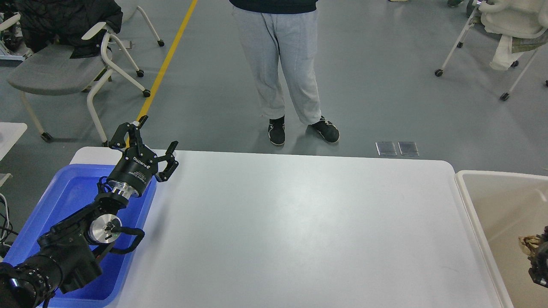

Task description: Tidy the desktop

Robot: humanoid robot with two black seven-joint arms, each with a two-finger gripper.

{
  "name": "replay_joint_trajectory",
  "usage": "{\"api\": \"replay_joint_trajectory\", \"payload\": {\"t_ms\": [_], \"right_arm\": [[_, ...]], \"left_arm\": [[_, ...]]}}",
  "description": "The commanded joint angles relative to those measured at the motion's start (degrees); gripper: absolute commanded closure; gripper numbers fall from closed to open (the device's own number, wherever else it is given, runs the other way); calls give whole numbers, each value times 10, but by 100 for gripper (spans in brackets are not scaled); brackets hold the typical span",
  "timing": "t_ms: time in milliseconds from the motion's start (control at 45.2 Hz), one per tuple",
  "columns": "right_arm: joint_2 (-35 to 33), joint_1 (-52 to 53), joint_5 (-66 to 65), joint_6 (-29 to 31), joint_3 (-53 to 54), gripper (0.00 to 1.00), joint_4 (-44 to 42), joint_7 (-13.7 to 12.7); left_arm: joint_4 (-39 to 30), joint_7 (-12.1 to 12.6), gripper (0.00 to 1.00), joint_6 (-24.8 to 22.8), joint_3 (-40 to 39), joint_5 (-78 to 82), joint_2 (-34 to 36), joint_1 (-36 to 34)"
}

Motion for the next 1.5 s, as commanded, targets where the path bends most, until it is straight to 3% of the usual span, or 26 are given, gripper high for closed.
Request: {"api": "replay_joint_trajectory", "payload": {"t_ms": [0, 354, 686, 885, 1040, 1173, 1482], "right_arm": [[-3, 5, -2, 0, -6, 0, 1, 2], [-19, 49, 0, 4, 10, 0, 5, 4], [-32, 138, 4, 8, 112, 0, 22, 3], [-37, 158, 41, 11, 201, 0, 125, 3], [-47, 152, 50, 38, 246, 0, 280, 2], [-12, 146, 73, 100, 277, 0, 350, 2], [105, 121, 73, 177, 279, 0, 357, 3]], "left_arm": [[0, 0, 0, -1, 0, 0, 0, 0], [0, 0, 0, 0, 0, 0, 0, 0], [0, 0, 0, 0, 0, 0, 0, 0], [0, 0, 0, 0, 0, 0, 0, 0], [0, 0, 0, 0, 0, 0, 0, 0], [0, -1, 0, 0, 1, 0, 0, 0], [0, -1, 0, -1, 1, 0, 0, 0]]}}
